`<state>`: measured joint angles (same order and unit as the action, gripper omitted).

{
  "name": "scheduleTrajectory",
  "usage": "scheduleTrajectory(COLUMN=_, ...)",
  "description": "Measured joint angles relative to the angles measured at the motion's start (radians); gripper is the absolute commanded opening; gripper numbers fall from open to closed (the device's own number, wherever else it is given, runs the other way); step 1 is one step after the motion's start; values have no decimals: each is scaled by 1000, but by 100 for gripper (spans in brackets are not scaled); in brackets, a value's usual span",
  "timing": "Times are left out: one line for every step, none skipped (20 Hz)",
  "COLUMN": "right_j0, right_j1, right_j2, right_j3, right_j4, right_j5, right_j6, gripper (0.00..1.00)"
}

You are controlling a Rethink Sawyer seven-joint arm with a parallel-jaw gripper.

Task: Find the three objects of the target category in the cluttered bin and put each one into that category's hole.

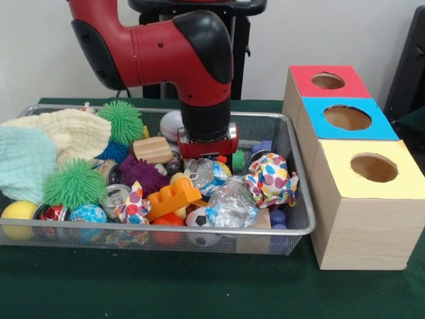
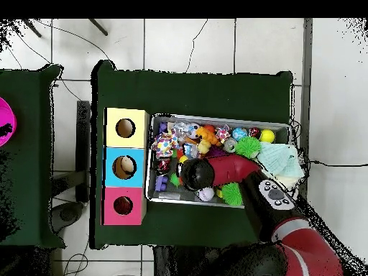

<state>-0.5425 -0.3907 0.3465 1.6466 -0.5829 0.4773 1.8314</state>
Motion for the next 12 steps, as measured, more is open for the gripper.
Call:
scheduleTrajectory(right_j0=18, right_j1=-4, right_j2=-20, right_j3=4, right_j4=5, right_j5=-24, right_j6=0, gripper=100)
scheduleTrajectory(right_j0=43, right_j1=-8, right_j2=-50, right_j3=10, right_j4=13, right_j5=-60, right_j6=0, gripper=100)
scheduleTrajectory(right_j0=63, right_j1=-11, right_j2=-76, right_j3=16, right_j4=23, right_j5=-94, right_j6=0, gripper=100)
scheduleTrajectory(right_j0=83, right_j1=-13, right_j2=-102, right_j3=23, right_j4=34, right_j5=-133, right_j6=0, gripper=100)
scheduleTrajectory(right_j0=112, right_j1=-15, right_j2=-147, right_j3=41, right_j4=55, right_j5=-211, right_j6=0, gripper=100)
scheduleTrajectory(right_j0=122, right_j1=-15, right_j2=-164, right_j3=51, right_j4=63, right_j5=-248, right_j6=0, gripper=100)
scheduleTrajectory(right_j0=137, right_j1=-14, right_j2=-194, right_j3=74, right_j4=76, right_j5=-330, right_j6=0, gripper=100)
scheduleTrajectory(right_j0=143, right_j1=-12, right_j2=-212, right_j3=90, right_j4=81, right_j5=-388, right_j6=0, gripper=100)
scheduleTrajectory(right_j0=147, right_j1=-7, right_j2=-234, right_j3=116, right_j4=81, right_j5=-479, right_j6=0, gripper=100)
scheduleTrajectory(right_j0=147, right_j1=-1, right_j2=-246, right_j3=133, right_j4=80, right_j5=-543, right_j6=0, gripper=100)
scheduleTrajectory(right_j0=144, right_j1=10, right_j2=-262, right_j3=154, right_j4=73, right_j5=-637, right_j6=0, gripper=100)
scheduleTrajectory(right_j0=139, right_j1=21, right_j2=-272, right_j3=169, right_j4=61, right_j5=-714, right_j6=0, gripper=100)
